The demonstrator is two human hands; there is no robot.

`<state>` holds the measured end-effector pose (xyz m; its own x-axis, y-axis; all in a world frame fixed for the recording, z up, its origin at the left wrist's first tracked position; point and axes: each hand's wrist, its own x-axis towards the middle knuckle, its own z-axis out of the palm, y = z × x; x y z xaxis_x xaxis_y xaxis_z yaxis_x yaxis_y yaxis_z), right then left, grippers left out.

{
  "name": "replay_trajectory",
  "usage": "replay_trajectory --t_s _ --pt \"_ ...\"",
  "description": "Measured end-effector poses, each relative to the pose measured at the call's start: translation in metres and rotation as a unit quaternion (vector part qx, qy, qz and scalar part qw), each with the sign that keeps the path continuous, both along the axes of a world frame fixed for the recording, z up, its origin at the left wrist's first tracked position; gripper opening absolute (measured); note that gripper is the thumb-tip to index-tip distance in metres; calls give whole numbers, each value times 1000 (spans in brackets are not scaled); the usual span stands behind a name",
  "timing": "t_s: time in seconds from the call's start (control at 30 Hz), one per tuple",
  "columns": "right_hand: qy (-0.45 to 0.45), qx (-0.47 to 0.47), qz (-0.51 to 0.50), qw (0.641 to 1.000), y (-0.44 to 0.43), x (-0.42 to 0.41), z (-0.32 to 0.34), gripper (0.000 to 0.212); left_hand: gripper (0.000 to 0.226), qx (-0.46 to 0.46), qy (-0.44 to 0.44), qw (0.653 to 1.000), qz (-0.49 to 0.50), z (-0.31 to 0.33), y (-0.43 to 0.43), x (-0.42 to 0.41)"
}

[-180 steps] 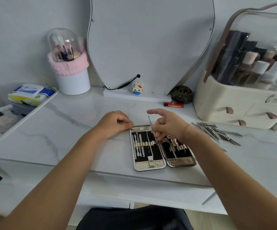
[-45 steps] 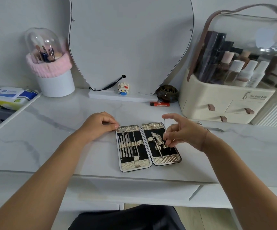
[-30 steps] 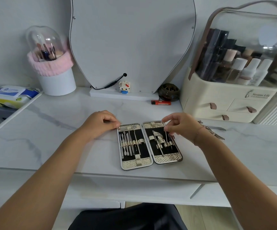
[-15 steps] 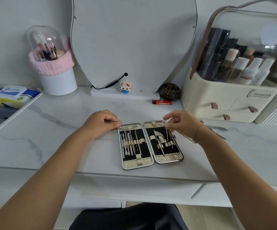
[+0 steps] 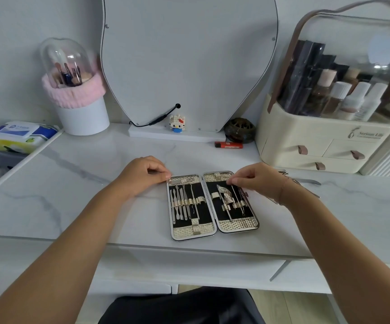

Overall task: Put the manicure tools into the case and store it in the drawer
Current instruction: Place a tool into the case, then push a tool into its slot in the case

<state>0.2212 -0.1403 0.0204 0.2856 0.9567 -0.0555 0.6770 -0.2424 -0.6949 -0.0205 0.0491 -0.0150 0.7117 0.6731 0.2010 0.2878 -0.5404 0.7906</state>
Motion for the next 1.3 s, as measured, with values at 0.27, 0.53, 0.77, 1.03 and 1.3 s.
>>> replay_trajectory --t_s 0.27,0.53,0.77,1.03,1.3 --pt "3 -2 11 1000 -10 -2 2 16 34 -4 -1 1000 5 0 0 1" --pt "-10 -1 19 1000 -17 -2 0 21 19 1 4 1000 7 -1 1 2" --pt "46 103 -47 993 -26 3 1 23 18 0 3 1000 8 -2 2 2" --pt "-45 147 -264 952 -63 59 -2 6 22 -16 -4 1000 9 -2 0 2" --pt "-90 106 -259 956 -70 54 -15 9 29 -11 -2 1000 5 -2 2 2"
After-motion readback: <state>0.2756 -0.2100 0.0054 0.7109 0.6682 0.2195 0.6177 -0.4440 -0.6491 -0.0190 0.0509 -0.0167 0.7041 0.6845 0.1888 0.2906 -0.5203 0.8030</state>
